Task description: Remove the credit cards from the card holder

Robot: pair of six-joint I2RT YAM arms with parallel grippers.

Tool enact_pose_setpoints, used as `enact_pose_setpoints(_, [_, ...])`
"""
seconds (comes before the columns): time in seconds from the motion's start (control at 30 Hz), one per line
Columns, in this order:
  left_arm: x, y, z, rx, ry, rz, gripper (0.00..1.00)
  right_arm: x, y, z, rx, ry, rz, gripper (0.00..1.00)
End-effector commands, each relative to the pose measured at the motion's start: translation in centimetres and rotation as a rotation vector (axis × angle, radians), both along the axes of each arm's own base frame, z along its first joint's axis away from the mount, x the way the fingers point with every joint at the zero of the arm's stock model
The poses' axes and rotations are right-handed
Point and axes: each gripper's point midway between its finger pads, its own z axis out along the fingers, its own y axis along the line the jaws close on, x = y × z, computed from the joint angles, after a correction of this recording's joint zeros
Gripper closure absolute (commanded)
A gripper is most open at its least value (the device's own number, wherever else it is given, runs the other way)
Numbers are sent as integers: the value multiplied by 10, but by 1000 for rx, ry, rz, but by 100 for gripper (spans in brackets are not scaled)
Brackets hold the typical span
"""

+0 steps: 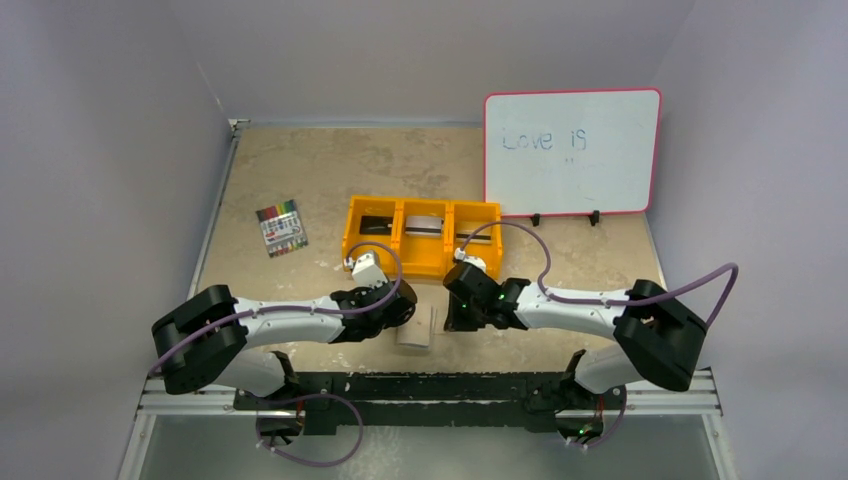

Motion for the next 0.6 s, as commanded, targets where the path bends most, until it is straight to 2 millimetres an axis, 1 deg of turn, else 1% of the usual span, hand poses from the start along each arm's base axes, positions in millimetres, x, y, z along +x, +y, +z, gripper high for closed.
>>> enact_pose_setpoints(0.0, [9,-6,13,8,-41,-16,100,19,9,18,60,-89,-48,98])
enact_pose_setpoints(0.03, [10,-6,15,22,-46,-22,99,21,10,24,68,-102,-50,100])
enact_pose_setpoints(0.07, [12,-6,17,36,-51,-26,96,24,11,32,82,-121,-59,100])
enact_pose_setpoints(0.1, [12,-5,19,48,-53,-25,90,27,10,40,92,-139,-74,100])
enact_pose_setpoints(0.13, [14,-4,21,60,-57,-20,80,30,8,48,100,-157,-97,100])
enact_pose_setpoints(0.17, [14,-2,22,69,-57,-13,67,32,3,57,109,-172,-144,100])
enact_pose_setpoints(0.2, [14,1,22,81,-58,-2,55,42,-1,70,129,-222,-198,100])
enact_pose_setpoints(0.27, [15,7,23,95,-61,26,40,42,12,98,245,-276,-175,100])
enact_pose_setpoints(0.3, [17,9,25,100,-68,34,37,42,14,107,280,-291,-170,100])
enact_pose_setpoints(0.4, [22,12,38,102,-101,60,35,42,20,125,323,-343,-113,100])
enact_pose_setpoints(0.5, [23,25,49,100,-130,114,35,37,29,135,350,-337,-43,100])
enact_pose_setpoints(0.57, [22,35,53,85,-148,148,35,39,35,141,369,-354,-22,100])
